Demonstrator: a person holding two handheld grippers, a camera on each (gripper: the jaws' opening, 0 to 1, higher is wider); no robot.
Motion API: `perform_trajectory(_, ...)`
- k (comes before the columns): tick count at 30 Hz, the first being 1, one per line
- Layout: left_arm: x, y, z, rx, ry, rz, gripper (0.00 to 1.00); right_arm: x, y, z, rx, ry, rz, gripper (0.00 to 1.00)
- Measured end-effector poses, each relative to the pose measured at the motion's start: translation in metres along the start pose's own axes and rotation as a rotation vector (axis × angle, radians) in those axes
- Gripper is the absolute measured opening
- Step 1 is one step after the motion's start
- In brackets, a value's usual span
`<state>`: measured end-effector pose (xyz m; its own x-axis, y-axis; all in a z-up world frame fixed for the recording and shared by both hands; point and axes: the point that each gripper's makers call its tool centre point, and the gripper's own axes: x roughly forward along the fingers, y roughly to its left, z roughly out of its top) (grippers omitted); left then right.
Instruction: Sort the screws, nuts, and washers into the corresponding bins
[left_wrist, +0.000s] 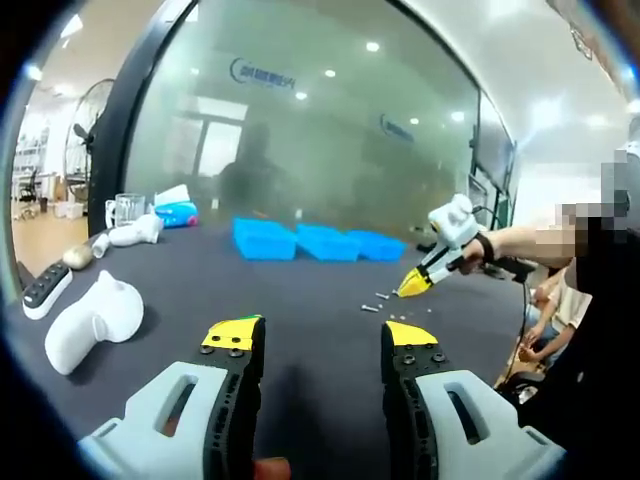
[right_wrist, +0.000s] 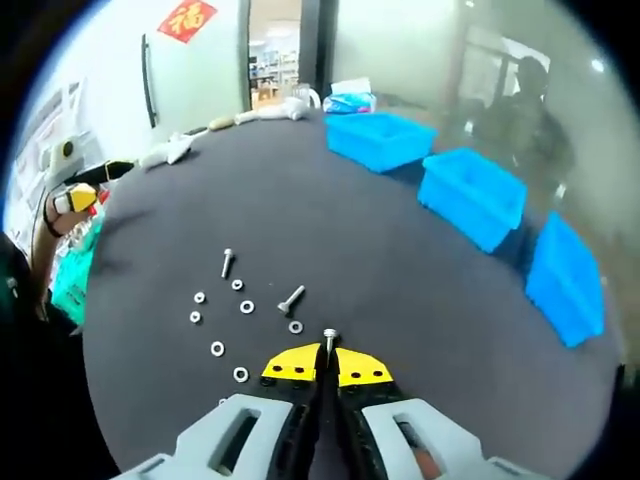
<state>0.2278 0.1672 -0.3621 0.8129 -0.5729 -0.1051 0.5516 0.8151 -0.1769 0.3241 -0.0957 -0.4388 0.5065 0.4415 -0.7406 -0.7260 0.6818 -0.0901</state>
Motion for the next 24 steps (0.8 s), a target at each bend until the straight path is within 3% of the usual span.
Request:
perform_trajectory(8, -0.001, 0.001, 0.001, -0.002, -0.004, 0.005, 0.45, -0.008, 0.001, 0.000, 0.029, -0.056, 0.009, 0.01)
perform_trajectory(11, -0.001, 0.002, 0.002, 0.000, -0.006, 0.006, 0.45, -0.016, 0.002, 0.004, 0.028, -0.111, 0.016, 0.01)
perform_trajectory(15, -0.001, 0.001, 0.003, 0.001, -0.008, 0.005, 0.45, -0.033, 0.000, 0.012, 0.070, -0.217, 0.000, 0.01)
perform_trajectory(19, 0.000, 0.000, 0.005, 0.001, -0.012, 0.004, 0.45, -0.057, -0.004, 0.026, 0.128, -0.383, -0.032, 0.01)
perform_trajectory(24, 0.001, -0.004, 0.008, 0.009, -0.013, -0.003, 0.45, -0.087, -0.009, 0.023, 0.190, -0.507, -0.095, 0.01)
